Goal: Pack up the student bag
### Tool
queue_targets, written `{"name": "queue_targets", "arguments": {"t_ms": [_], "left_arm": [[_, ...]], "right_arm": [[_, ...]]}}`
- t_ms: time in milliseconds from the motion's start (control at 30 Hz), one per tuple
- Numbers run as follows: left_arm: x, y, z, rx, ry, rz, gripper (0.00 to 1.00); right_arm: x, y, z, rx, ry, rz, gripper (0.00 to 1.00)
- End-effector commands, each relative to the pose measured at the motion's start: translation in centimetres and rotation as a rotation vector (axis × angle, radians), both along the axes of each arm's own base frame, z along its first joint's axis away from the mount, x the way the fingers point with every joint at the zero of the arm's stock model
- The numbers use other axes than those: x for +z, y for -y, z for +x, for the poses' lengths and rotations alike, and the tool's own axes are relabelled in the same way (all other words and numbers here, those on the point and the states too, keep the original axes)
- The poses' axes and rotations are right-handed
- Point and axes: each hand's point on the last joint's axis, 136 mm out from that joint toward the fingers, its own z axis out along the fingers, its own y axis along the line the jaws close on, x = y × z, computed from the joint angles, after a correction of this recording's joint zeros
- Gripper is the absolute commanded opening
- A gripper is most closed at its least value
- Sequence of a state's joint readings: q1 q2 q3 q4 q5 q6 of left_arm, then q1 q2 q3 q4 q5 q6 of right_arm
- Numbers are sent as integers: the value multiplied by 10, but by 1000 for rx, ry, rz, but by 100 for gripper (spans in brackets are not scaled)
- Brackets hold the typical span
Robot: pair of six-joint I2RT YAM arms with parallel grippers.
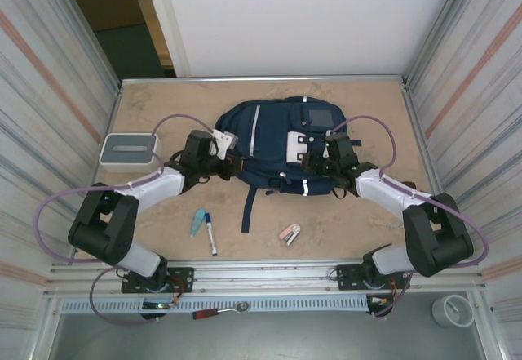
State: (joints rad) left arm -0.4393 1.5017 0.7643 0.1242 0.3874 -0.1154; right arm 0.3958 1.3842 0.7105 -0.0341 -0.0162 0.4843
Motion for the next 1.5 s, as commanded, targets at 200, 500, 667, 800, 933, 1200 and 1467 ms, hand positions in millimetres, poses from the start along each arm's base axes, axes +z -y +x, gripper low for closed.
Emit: {"name": "queue_targets", "arguments": {"t_ms": [200, 500, 667, 800, 933, 1200, 1467], "left_arm": [[21, 1, -3, -48, 58, -19, 1], [38, 20, -26, -134, 104, -64, 0], [38, 27, -30, -141, 109, -48, 0], [36, 31, -32, -146, 115, -34, 0], [37, 37, -35, -162, 113, -26, 0], [23, 18, -31, -68, 108, 115, 0], [9, -13, -19, 73, 91, 269, 0]], "right_arm": [[13, 28, -12, -33, -1, -110, 63], [42, -40, -40, 102, 12, 96, 64], [29, -56, -59, 59, -28, 128, 64], [12, -51, -62, 17, -31, 61, 64], [-16, -44, -61, 9, -74, -75, 62], [-52, -5, -48, -65, -140, -239, 60], [-50, 40, -28, -146, -167, -306, 58]]}}
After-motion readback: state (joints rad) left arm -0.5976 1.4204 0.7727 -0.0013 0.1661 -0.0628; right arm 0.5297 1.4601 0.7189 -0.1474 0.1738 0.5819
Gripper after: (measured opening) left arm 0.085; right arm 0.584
